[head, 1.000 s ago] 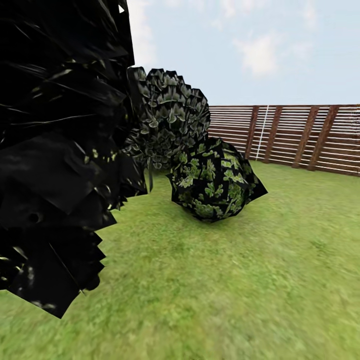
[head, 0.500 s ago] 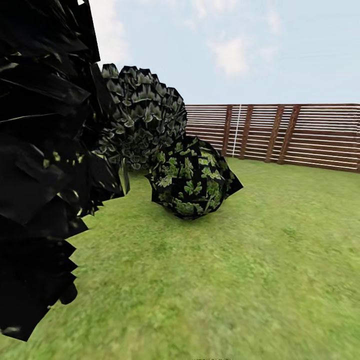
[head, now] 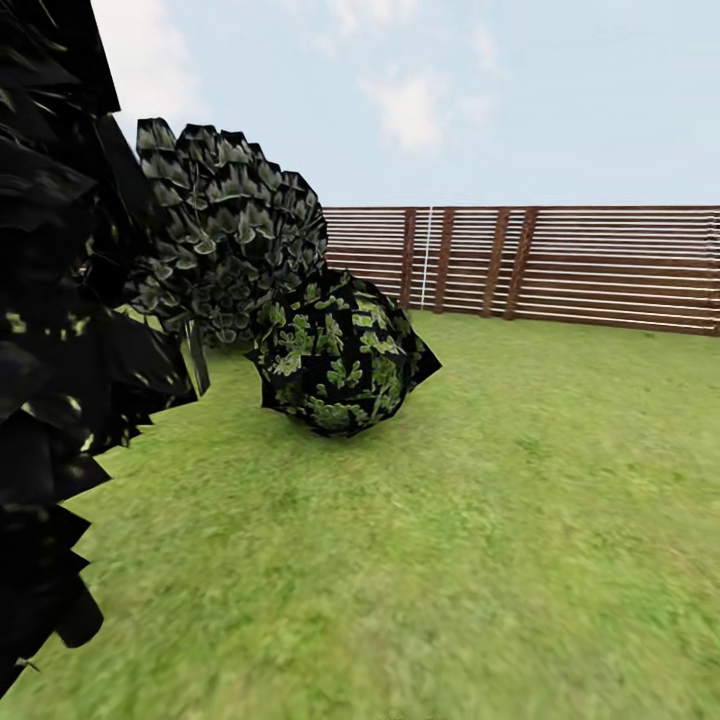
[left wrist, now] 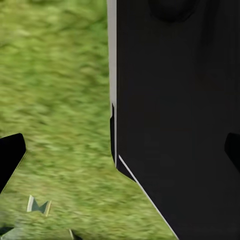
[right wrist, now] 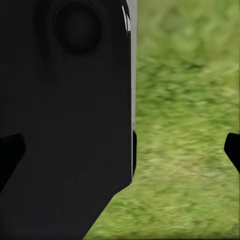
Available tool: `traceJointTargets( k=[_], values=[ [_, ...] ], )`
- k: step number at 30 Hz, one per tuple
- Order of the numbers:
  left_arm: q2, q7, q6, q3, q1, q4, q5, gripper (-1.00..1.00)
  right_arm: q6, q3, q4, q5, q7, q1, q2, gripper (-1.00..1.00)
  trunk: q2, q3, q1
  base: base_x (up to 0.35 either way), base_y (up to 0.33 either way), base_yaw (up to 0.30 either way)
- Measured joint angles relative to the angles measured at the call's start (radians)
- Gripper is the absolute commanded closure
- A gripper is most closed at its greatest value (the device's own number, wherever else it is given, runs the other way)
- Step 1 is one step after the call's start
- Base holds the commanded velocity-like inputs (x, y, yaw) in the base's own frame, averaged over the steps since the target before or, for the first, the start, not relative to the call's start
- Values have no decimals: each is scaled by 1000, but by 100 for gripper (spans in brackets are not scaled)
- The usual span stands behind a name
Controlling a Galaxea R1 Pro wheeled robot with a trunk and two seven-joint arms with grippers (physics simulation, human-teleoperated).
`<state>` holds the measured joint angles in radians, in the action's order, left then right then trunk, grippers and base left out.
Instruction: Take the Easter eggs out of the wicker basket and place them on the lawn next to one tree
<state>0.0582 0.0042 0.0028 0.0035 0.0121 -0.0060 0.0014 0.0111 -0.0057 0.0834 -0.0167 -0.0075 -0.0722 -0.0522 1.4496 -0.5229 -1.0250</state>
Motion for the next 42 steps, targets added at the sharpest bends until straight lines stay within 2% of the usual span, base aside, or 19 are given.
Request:
traceJointTargets(
  k=[42],
  values=[
    [0, 0, 2, -1, 0, 0, 0, -100, 0, 0, 0, 0, 0, 0, 0, -100, 0, -15, 0, 1, 0, -291]
  ],
)
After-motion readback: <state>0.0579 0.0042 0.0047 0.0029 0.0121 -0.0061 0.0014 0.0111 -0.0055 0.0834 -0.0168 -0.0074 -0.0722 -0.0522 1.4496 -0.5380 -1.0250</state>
